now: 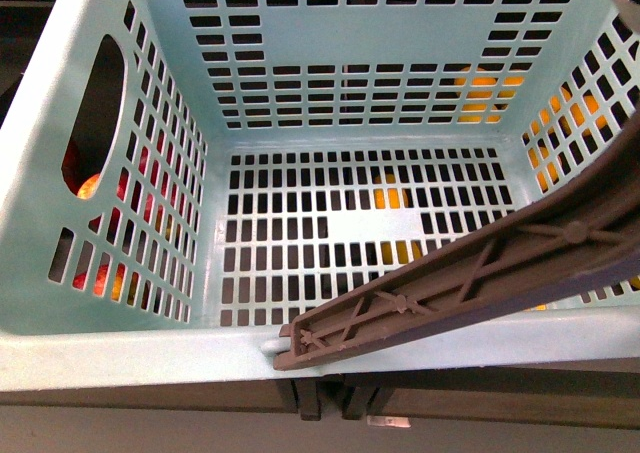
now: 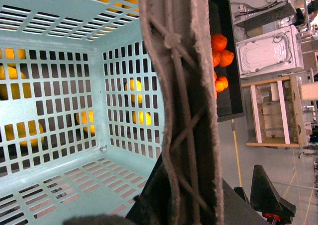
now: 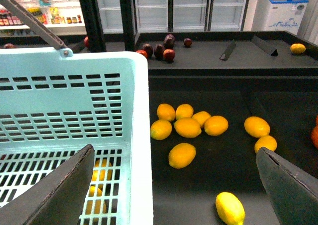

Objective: Pick lemon and mango into basket

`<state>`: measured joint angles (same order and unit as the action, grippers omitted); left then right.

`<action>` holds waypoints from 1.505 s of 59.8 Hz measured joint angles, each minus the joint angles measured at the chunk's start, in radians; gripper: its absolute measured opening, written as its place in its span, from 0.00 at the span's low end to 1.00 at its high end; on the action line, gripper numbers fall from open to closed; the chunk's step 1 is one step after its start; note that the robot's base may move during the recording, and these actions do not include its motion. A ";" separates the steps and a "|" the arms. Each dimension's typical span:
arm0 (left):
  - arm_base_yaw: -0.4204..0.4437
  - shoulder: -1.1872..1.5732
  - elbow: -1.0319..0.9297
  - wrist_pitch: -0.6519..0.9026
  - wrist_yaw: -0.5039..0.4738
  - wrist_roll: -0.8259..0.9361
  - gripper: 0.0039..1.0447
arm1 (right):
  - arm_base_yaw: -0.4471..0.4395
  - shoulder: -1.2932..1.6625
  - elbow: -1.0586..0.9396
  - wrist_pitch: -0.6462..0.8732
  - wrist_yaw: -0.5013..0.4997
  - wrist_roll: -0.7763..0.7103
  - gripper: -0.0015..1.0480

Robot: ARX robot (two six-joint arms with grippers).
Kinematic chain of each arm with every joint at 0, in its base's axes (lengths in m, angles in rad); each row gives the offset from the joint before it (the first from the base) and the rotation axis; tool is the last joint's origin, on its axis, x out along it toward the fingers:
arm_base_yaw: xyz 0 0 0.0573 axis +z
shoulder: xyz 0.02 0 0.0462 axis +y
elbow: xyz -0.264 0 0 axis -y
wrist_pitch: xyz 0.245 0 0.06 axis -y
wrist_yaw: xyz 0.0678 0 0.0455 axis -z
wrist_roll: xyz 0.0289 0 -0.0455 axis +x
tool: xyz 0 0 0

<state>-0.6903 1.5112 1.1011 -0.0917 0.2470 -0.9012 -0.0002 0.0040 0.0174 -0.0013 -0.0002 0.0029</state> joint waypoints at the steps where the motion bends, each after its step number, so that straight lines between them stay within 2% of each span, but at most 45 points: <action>1: 0.000 0.000 0.000 0.000 0.000 0.000 0.05 | 0.000 0.000 0.000 0.000 0.000 0.000 0.92; 9: 0.000 0.000 0.000 0.000 -0.011 0.001 0.05 | 0.002 0.008 0.003 -0.011 0.011 0.013 0.92; 13: 0.001 0.000 0.000 0.000 -0.012 0.007 0.05 | 0.002 0.084 0.064 -0.174 0.071 0.121 0.92; 17: 0.001 0.000 0.000 0.000 -0.011 0.007 0.05 | -0.033 0.168 0.101 -0.271 0.074 0.236 0.92; 24: 0.001 0.000 0.000 0.000 -0.006 0.010 0.05 | -0.153 0.216 0.113 -0.217 0.011 0.354 0.92; 30: 0.001 0.000 0.000 0.000 -0.007 0.011 0.05 | -0.258 0.286 0.122 -0.134 -0.065 0.367 0.92; 34: 0.000 0.000 0.000 0.000 -0.006 0.011 0.05 | -0.313 0.359 0.121 -0.071 -0.103 0.344 0.92; 41: 0.000 0.001 0.000 0.000 -0.006 0.010 0.05 | -0.416 0.569 0.119 0.129 -0.140 0.278 0.92; 42: 0.000 0.001 0.000 0.000 -0.010 0.011 0.05 | -0.439 0.642 0.121 0.193 -0.155 0.255 0.92; 54: 0.000 0.001 0.000 0.000 -0.008 0.014 0.05 | -0.534 1.219 0.234 0.580 -0.202 0.088 0.92; 60: 0.000 0.001 0.000 0.000 -0.008 0.014 0.05 | -0.544 1.475 0.333 0.588 -0.257 0.027 0.92; 64: 0.000 0.001 0.000 0.000 -0.008 0.014 0.05 | -0.539 1.625 0.386 0.584 -0.261 -0.026 0.92; 82: 0.000 0.001 0.000 0.000 -0.008 0.014 0.05 | -0.481 2.101 0.676 0.491 -0.187 -0.261 0.92; 90: 0.000 0.001 0.000 0.000 -0.008 0.014 0.05 | -0.444 2.204 0.777 0.451 -0.156 -0.288 0.92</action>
<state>-0.6903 1.5120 1.1011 -0.0917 0.2390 -0.8871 -0.4442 2.2078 0.7940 0.4500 -0.1566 -0.2848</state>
